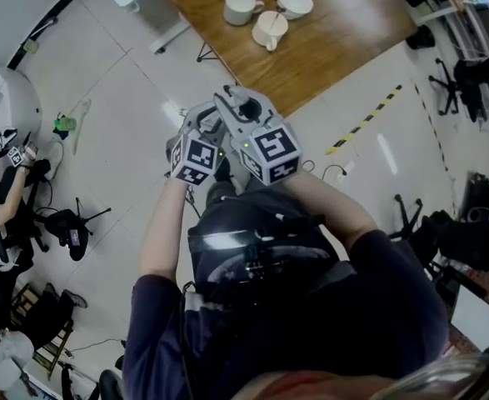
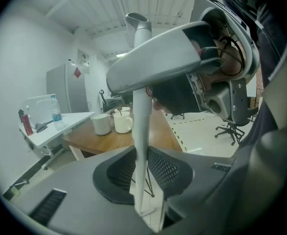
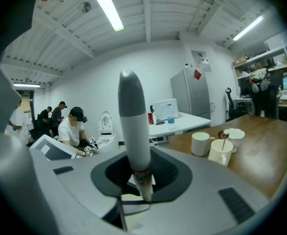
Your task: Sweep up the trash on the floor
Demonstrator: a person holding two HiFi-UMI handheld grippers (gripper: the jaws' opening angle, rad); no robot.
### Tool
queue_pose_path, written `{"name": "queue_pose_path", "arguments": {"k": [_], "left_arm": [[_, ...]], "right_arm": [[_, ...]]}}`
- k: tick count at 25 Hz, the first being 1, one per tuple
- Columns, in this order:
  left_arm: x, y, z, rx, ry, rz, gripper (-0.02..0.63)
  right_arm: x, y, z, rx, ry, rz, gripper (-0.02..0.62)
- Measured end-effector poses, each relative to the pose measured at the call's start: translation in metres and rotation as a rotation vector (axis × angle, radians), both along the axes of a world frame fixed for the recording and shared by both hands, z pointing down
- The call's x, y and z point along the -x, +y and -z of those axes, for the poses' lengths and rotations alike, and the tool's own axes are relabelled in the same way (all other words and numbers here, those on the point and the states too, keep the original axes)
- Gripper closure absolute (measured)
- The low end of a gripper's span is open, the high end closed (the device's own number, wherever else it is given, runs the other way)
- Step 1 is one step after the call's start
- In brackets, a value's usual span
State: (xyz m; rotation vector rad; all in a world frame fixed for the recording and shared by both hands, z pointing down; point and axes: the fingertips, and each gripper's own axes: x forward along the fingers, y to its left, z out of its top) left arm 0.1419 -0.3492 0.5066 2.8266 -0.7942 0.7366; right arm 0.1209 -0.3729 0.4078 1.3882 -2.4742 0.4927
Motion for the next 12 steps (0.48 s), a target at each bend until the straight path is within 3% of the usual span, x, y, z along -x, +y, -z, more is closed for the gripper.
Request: {"name": "queue_pose_path", "arguments": {"k": [5,12], "left_arm": [[-0.013,-0.008,-0.033,0.028,-0.055,-0.071,0.531],[-0.022,-0.016,-0.073,0.09,-0.107,-0.067,0.529]], "right_arm": [[-0.017,-0.013,-0.035,0.057,0.018,-0.094,0.494],[-0.026,-0.024,-0.076,0.115,0.06,-0.106,0.495]]}}
